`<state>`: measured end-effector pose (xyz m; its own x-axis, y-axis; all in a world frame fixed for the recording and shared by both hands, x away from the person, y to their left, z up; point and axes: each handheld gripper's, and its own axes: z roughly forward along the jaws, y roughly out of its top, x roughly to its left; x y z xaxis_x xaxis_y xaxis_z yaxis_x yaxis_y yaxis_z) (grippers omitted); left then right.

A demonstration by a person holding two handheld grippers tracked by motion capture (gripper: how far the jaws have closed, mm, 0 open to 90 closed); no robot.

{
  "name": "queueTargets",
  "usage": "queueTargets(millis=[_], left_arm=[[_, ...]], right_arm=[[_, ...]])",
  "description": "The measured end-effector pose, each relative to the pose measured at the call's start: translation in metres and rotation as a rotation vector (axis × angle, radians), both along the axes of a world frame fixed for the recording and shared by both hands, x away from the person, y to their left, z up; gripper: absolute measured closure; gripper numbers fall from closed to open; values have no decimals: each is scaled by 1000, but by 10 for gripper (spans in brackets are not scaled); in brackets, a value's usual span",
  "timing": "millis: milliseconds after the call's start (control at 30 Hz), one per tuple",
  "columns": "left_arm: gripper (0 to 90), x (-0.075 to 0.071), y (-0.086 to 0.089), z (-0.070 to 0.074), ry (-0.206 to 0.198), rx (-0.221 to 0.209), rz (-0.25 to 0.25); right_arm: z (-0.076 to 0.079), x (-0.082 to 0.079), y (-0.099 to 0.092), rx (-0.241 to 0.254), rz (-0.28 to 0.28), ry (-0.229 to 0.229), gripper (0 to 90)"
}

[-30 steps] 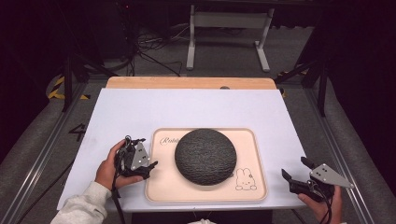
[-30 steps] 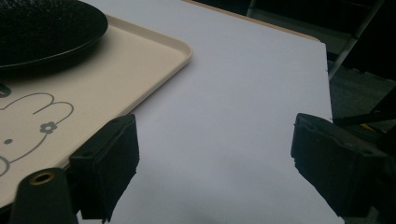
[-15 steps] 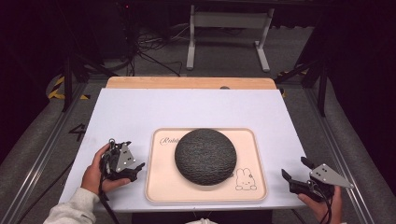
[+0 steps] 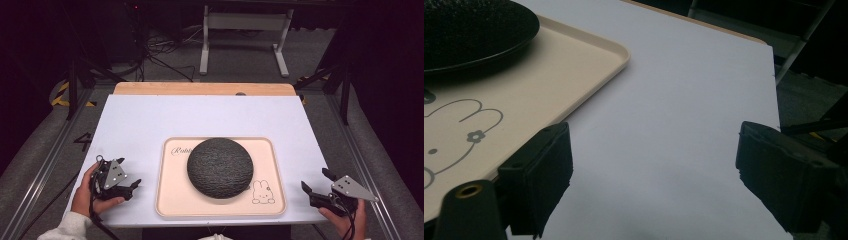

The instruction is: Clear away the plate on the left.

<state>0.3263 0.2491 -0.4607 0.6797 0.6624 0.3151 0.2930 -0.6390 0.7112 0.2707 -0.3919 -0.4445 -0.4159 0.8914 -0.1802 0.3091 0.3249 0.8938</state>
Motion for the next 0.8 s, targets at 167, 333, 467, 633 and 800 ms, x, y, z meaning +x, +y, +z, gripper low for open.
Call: queueTargets(millis=[167,333,467,633,800], left_arm=[[130,-6,10,0,22,-85,9],[127,-14,20,-1,51,-182,8],[127,-17,25,-2,58,-216,18],[127,-20,31,-2,73,-290,18],[127,-20,28,-2,78,-289,10]], right_arm=[[0,0,-1,1,0,-1,157],[0,0,-1,3,-2,-2,156],[0,0,-1,2,-2,-2,156],[0,0,0,-1,2,-5,156],[1,0,0,-1,1,-4,156]])
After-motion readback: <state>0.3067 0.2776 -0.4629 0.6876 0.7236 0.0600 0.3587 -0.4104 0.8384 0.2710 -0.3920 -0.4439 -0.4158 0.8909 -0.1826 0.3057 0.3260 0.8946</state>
